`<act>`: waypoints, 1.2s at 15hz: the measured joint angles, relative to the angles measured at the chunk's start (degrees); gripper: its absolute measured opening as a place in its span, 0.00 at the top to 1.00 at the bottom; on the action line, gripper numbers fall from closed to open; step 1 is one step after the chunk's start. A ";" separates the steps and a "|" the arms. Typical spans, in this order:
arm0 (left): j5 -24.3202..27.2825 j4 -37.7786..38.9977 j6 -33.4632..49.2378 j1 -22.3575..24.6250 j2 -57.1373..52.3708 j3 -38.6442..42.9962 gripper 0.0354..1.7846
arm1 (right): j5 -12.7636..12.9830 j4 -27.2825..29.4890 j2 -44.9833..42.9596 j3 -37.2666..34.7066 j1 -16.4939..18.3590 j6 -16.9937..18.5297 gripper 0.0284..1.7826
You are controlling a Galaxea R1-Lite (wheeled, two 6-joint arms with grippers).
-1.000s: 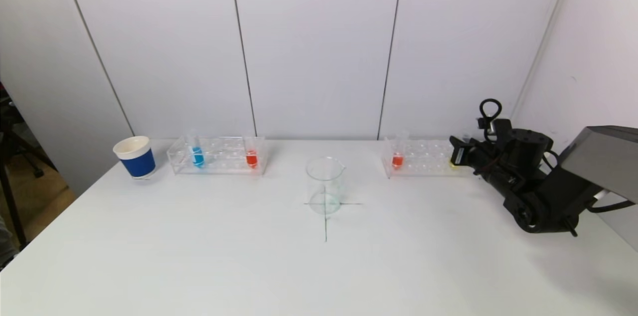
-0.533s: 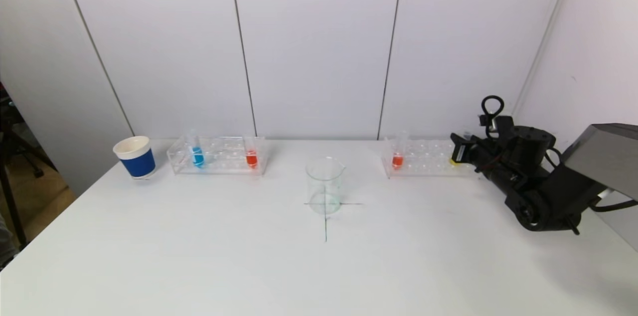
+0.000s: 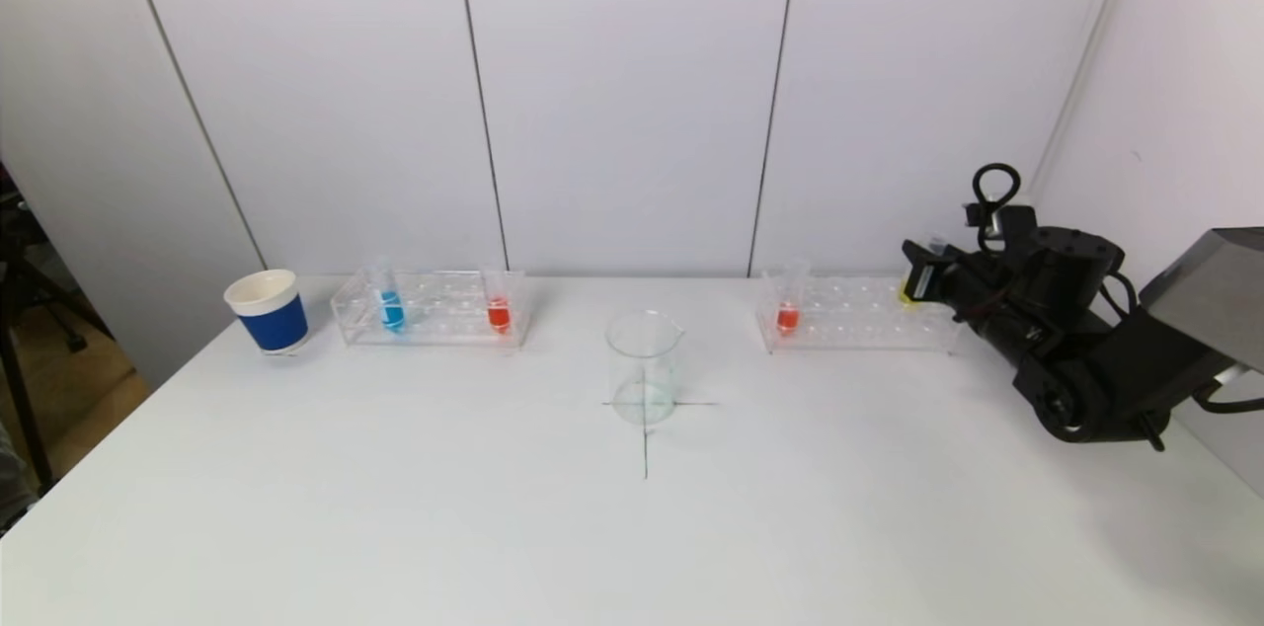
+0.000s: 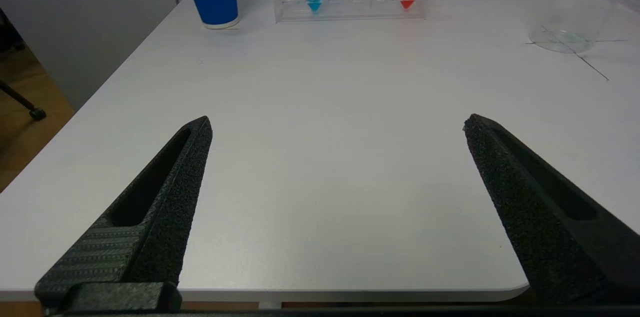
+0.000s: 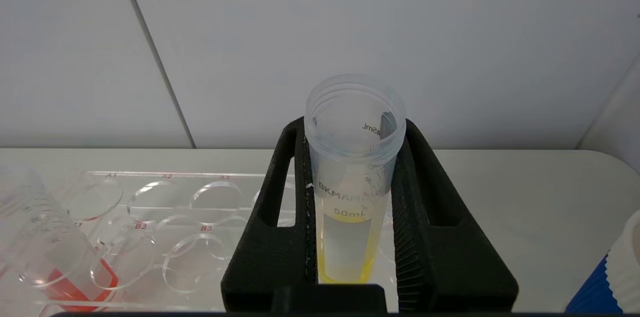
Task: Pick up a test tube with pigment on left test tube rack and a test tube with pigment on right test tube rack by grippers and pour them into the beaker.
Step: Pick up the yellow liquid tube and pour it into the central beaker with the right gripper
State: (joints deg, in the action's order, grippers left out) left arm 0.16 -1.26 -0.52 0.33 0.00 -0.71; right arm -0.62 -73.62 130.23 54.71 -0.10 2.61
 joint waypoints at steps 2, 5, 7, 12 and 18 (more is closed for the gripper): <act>0.00 0.02 0.00 0.00 0.00 0.00 0.01 | 0.00 0.28 -0.85 0.13 0.07 0.00 0.74; 0.02 0.00 0.00 -0.02 0.00 0.00 0.01 | -0.04 1.27 -2.36 0.49 0.00 0.00 0.74; 0.02 0.02 0.01 -0.02 0.00 0.00 0.01 | -0.12 2.34 -3.78 0.80 0.05 0.00 0.74; 0.02 0.00 0.01 0.00 0.00 0.00 0.01 | -0.54 7.86 -8.31 3.80 -0.01 -0.05 0.74; 0.02 -0.01 -0.02 -0.02 0.00 0.00 0.01 | -1.72 25.64 -14.49 17.37 0.00 -0.74 0.74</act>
State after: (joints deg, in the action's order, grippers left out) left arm 0.18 -1.27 -0.55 0.30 0.00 -0.71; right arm -2.34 -47.98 115.74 72.08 -0.10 1.87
